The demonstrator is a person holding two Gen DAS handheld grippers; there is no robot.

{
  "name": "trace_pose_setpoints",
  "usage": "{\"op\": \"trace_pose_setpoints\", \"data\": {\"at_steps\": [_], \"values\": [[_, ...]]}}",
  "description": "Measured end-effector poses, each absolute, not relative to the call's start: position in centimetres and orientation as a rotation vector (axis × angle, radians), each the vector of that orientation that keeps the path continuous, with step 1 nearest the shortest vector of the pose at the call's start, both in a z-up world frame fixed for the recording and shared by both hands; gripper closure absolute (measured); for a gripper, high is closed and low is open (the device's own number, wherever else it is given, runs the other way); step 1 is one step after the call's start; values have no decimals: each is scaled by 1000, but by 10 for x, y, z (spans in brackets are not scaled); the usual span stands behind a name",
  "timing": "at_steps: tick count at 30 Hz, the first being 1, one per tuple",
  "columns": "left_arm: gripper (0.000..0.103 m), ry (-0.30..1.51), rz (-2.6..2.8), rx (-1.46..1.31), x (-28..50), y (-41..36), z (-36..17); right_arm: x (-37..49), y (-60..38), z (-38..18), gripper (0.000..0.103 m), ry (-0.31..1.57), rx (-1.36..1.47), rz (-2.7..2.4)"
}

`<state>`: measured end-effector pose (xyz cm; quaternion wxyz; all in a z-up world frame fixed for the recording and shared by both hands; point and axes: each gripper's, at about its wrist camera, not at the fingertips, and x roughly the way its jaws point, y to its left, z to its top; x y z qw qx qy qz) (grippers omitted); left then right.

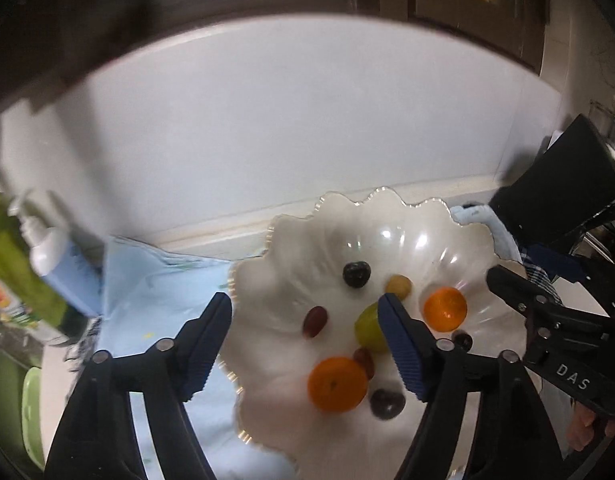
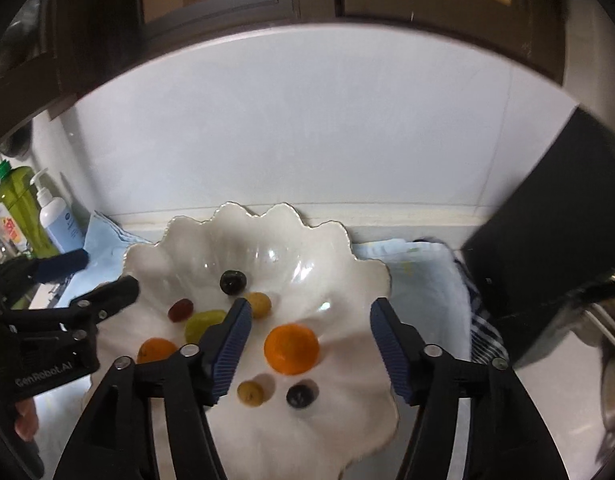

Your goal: Organize fruits

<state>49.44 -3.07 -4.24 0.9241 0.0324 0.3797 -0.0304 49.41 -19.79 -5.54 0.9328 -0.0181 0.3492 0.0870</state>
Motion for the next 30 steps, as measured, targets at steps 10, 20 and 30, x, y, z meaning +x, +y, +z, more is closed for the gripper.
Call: {"op": "trace_pose_setpoints", "data": {"at_steps": [10,20,30], "values": [[10,608,-11,76,406,-2,-6,405,-181,-25,27,568,-24,152],[1,493,-60,118,327,17,11,304,-156,-5,19,450,-29,51],[0,465,-103,98,257,24,21,224,-154,8,16,377,-53,-23]]}}
